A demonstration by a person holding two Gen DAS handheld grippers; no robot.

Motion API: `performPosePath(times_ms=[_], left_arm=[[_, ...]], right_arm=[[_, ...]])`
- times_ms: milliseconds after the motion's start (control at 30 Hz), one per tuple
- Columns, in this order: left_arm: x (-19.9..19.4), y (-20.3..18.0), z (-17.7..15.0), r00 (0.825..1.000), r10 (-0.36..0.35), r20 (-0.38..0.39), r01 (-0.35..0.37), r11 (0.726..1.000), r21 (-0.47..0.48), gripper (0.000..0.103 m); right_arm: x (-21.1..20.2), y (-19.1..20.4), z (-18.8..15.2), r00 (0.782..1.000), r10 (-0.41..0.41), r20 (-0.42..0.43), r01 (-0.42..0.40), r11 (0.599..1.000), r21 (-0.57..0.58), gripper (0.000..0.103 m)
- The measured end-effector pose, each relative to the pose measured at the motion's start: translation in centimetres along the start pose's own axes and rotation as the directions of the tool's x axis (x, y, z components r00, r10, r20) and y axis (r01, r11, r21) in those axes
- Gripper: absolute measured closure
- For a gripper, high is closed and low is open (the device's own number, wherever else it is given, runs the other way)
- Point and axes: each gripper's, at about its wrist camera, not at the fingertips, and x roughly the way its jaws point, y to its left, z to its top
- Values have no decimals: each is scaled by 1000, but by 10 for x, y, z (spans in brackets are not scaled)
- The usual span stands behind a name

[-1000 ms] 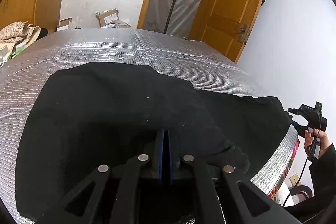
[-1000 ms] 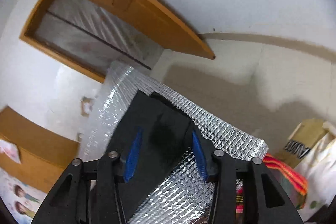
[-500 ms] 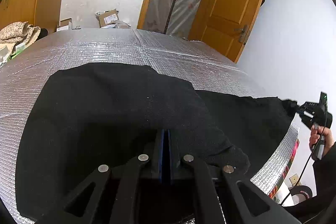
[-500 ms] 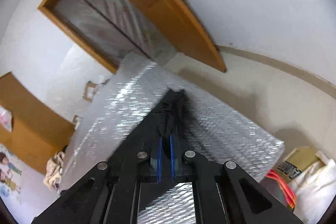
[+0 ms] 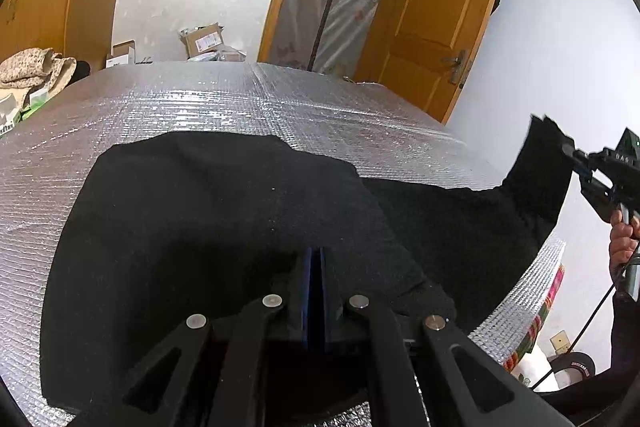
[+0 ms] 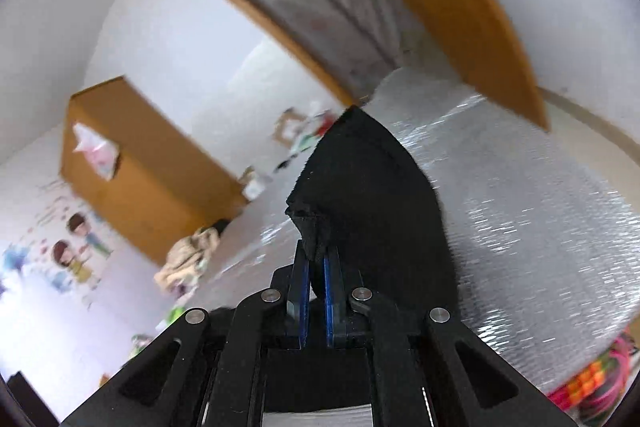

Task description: Fold clothes

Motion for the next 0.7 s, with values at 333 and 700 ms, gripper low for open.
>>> performPosePath(times_ms=[333, 700], left_arm=[[-15, -2, 3, 999, -11, 38, 11, 1000, 9, 100], [-25, -5, 5, 998, -25, 53, 24, 1000, 13, 100]], right_arm=[[80, 62, -51, 949, 184, -255, -202, 978, -46, 97], [176, 61, -126, 821, 90, -563, -159, 984, -76, 93]])
